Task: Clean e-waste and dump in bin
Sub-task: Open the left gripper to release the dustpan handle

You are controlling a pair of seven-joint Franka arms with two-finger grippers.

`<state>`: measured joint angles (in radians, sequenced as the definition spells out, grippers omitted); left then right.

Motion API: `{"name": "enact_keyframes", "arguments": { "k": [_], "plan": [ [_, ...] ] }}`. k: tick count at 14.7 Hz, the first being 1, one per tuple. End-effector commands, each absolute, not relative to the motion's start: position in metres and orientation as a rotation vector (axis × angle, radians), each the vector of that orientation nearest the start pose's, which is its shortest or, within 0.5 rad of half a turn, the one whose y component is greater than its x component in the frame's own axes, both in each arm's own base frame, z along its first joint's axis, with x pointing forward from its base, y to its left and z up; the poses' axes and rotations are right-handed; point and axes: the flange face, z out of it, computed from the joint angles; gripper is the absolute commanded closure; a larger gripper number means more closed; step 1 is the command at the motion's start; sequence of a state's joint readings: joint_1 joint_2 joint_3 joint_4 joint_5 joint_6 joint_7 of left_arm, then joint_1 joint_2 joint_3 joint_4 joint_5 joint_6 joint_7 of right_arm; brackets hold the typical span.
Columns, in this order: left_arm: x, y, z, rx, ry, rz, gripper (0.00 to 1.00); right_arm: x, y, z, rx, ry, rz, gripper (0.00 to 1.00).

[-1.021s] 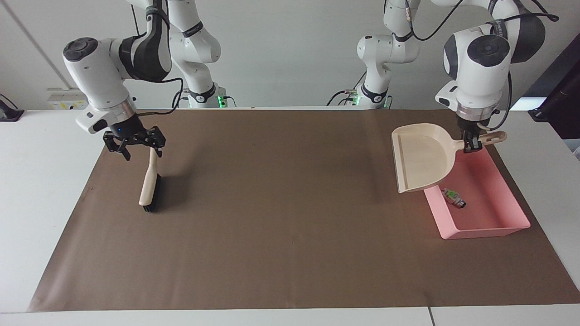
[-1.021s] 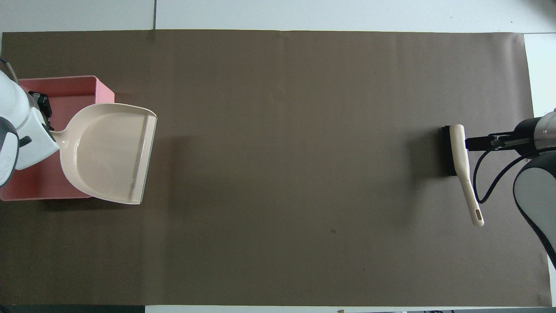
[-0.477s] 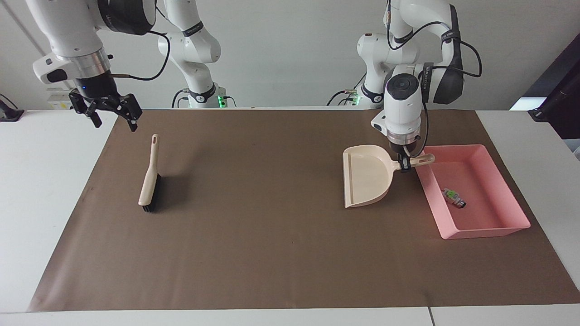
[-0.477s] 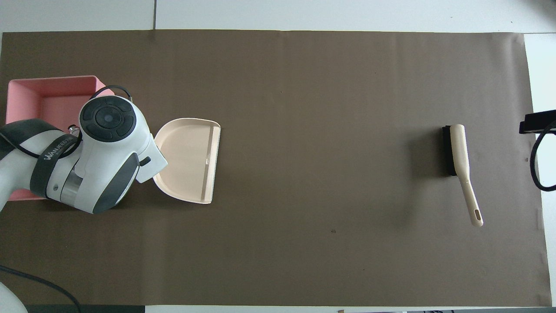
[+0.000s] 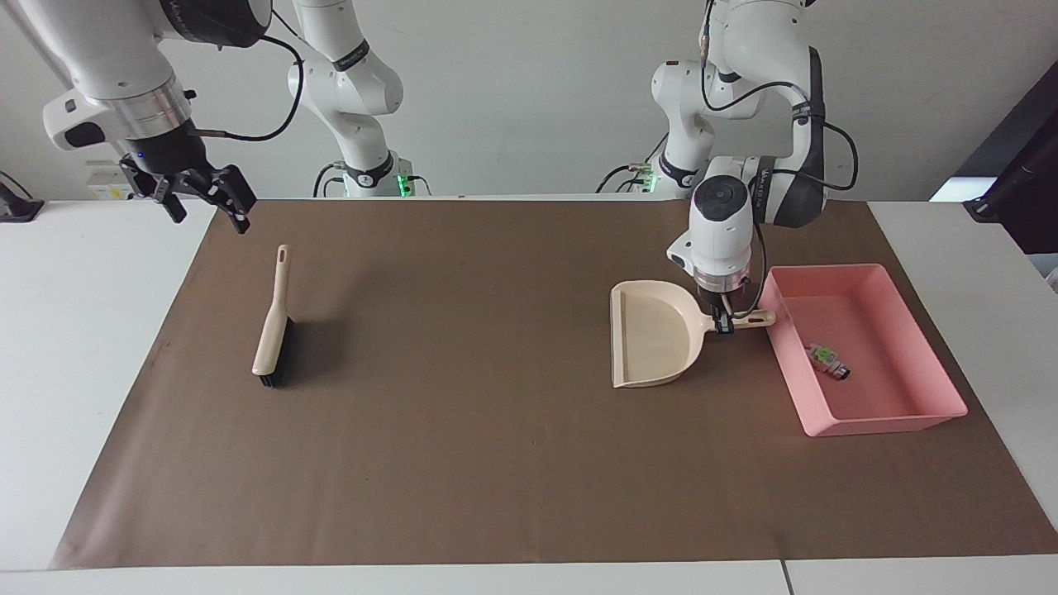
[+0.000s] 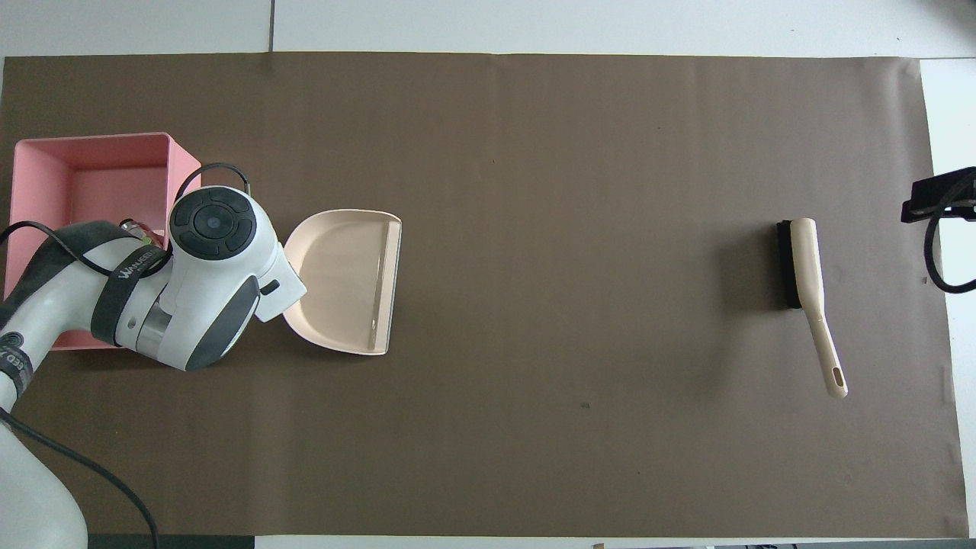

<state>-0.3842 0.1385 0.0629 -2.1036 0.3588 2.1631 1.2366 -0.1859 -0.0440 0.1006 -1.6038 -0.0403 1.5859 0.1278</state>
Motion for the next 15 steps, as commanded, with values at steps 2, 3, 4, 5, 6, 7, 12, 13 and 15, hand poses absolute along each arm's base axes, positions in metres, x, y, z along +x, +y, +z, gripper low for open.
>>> {"name": "enact_keyframes", "arguments": {
  "k": [2, 3, 4, 5, 6, 7, 12, 13, 15],
  "plan": [
    [0.534, -0.164, 0.346, -1.841, 2.239, 0.286, 0.74, 0.536, -0.048, 0.641, -3.153, 0.268, -0.009, 0.0],
    [0.534, -0.163, 0.353, -1.84, 2.234, 0.277, 0.57, 0.534, -0.042, 0.639, -3.15, 0.253, 0.024, 0.0],
    [0.532, -0.161, 0.362, -1.85, 2.224, 0.278, 0.42, 0.532, -0.044, 0.64, -3.146, 0.255, 0.036, 0.0],
    [0.532, -0.16, 0.37, -1.857, 2.213, 0.27, 0.35, 0.532, -0.048, 0.639, -3.143, 0.264, 0.044, 0.0],
    [0.533, -0.155, 0.381, -1.867, 2.196, 0.25, 0.32, 0.532, -0.049, 0.639, -3.142, 0.267, 0.046, 0.0],
    [0.531, -0.148, 0.394, -1.913, 2.148, 0.235, 0.24, 0.532, -0.05, 0.639, -3.143, 0.269, 0.046, 0.0],
    [0.517, -0.084, 0.418, -2.49, 1.397, 0.327, 0.02, 0.53, -0.04, 0.639, -3.144, 0.245, 0.07, 0.0],
    [0.52, -0.075, 0.42, -2.569, 1.24, 0.296, 0.02, 0.529, -0.037, 0.64, -3.145, 0.241, 0.073, 0.0],
    [0.531, -0.054, 0.427, -2.763, 0.912, 0.227, 0.02, 0.529, -0.032, 0.641, -3.143, 0.265, 0.072, 0.0]
  ]
}}
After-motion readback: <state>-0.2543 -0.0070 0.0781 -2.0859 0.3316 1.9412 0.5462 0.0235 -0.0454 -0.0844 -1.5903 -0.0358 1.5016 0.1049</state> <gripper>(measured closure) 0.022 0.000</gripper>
